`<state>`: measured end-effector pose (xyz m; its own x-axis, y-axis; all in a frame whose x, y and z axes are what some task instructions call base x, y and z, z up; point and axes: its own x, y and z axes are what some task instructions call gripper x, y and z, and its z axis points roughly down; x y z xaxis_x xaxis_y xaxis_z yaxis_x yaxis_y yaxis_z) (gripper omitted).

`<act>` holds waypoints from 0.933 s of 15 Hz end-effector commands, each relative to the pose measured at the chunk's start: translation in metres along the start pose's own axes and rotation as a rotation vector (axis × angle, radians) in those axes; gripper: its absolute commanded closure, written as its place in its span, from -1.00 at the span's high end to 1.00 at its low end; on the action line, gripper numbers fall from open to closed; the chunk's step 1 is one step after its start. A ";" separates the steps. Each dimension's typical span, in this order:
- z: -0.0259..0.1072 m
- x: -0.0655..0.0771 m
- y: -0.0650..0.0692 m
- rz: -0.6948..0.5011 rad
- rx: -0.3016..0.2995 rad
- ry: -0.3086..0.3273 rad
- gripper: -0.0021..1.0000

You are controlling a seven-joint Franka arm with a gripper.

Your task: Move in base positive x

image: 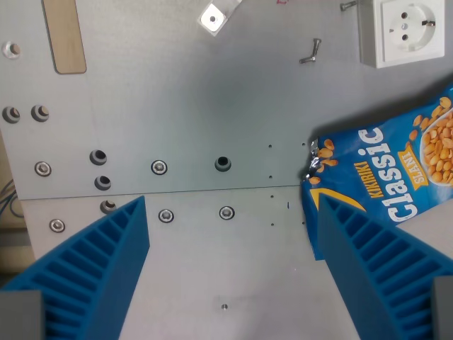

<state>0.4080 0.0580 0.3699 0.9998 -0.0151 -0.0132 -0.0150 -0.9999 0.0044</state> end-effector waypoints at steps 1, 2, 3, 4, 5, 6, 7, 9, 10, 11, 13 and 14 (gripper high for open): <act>-0.004 0.004 0.000 0.000 0.000 0.008 1.00; -0.004 0.009 0.000 0.000 0.000 0.008 1.00; -0.004 0.014 0.000 0.000 0.000 0.008 1.00; -0.004 0.019 -0.001 0.000 0.000 0.008 1.00; -0.004 0.024 -0.001 0.000 0.000 0.008 1.00; -0.004 0.029 -0.001 0.000 0.000 0.008 1.00; -0.004 0.034 -0.001 0.000 0.000 0.008 1.00; -0.004 0.044 -0.001 0.000 0.000 0.008 1.00; -0.004 0.049 -0.001 0.000 0.000 0.008 1.00; -0.004 0.054 -0.001 0.000 0.000 0.008 1.00; -0.003 0.064 -0.002 0.000 0.000 0.008 1.00; -0.003 0.069 -0.002 0.000 0.000 0.008 1.00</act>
<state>0.4715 0.0618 0.3684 0.9997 -0.0158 0.0188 -0.0156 -0.9998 -0.0107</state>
